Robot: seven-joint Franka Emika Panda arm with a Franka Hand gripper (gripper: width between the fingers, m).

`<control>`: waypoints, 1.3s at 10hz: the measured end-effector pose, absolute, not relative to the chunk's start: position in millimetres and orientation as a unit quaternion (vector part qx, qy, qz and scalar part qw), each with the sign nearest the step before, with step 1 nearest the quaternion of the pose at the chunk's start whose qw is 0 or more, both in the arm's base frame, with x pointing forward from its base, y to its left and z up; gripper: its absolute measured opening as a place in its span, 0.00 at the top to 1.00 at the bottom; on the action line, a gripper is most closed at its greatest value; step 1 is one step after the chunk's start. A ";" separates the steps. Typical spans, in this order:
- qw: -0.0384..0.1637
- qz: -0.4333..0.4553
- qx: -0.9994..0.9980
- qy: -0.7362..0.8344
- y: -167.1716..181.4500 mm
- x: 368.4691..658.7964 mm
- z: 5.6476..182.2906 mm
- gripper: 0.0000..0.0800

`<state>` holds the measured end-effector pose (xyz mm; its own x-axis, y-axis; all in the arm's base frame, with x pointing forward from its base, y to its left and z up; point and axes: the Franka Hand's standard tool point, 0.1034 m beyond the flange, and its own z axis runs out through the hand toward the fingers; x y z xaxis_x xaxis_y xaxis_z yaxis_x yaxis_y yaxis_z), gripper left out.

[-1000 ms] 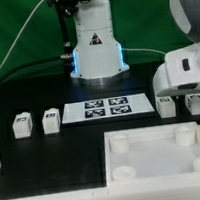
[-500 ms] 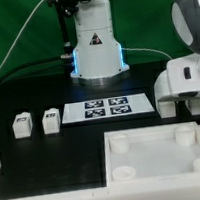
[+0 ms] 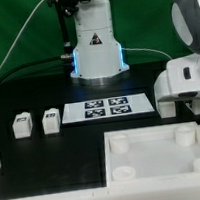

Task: Assemble one leg

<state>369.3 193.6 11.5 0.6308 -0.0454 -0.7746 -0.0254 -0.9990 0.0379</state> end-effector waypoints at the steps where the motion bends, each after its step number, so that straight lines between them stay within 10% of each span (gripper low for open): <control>1: 0.011 -0.429 0.903 -0.019 193.8 369.2 11.7 0.64; 11: 0.009 -0.414 0.910 -0.019 194.7 372.8 12.9 0.63; 13: 0.007 -0.401 0.916 0.011 184.5 391.2 38.5 0.63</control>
Offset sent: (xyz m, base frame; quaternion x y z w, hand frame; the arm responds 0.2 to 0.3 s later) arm 0.0000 0.0000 0.0000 0.0000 0.0000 0.0000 1.0000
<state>391.2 184.5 38.5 0.6784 0.0156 -0.7345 0.0261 -0.9997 0.0028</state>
